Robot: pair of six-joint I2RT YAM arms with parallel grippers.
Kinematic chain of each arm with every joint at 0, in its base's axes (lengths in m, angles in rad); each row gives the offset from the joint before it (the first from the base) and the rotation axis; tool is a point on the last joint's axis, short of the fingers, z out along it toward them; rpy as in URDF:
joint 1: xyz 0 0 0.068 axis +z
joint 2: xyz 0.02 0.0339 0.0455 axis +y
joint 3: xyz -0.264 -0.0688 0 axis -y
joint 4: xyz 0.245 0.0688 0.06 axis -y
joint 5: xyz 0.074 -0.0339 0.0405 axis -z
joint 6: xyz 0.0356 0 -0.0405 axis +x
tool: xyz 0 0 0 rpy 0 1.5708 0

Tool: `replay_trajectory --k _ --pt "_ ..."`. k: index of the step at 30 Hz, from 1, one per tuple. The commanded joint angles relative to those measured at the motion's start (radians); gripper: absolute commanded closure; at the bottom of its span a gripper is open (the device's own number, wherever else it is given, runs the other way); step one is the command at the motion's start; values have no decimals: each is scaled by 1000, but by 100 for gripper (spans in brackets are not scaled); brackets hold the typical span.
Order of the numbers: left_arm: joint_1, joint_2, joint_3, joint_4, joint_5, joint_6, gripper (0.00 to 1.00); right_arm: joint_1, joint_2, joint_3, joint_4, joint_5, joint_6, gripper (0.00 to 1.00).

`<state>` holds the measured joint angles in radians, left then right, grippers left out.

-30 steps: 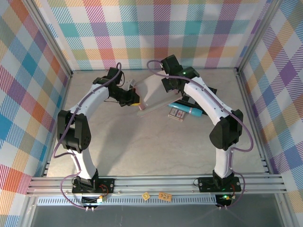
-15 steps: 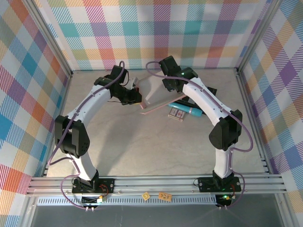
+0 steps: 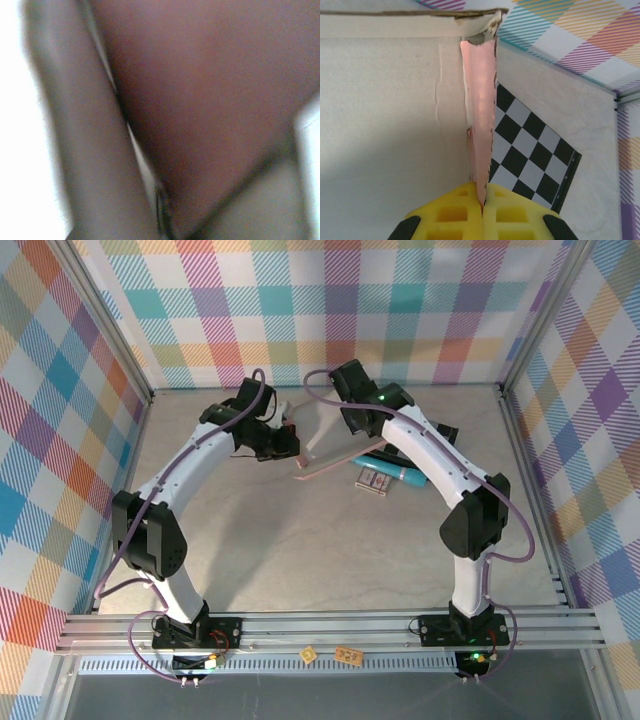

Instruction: Fold the paper box

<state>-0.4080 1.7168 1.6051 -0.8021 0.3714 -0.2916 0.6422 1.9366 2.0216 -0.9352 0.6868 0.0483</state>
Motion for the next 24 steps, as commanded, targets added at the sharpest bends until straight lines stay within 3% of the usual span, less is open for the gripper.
replay_trajectory --k 1,4,6,17,24 --pt "-37 -69 -22 39 -66 -47 100 6 -13 22 -8 90 42 100" --pt "-45 -83 -40 48 -71 -44 100 2 -31 45 -17 0 41 100" --pt "-44 -88 -47 45 -79 -41 100 -5 -31 81 -43 -47 49 89" --pt "-45 -78 -39 29 -72 -34 100 -88 -3 271 -182 -262 117 54" --pt "-46 -73 -25 20 -78 -32 100 -92 10 279 -206 -271 122 54"
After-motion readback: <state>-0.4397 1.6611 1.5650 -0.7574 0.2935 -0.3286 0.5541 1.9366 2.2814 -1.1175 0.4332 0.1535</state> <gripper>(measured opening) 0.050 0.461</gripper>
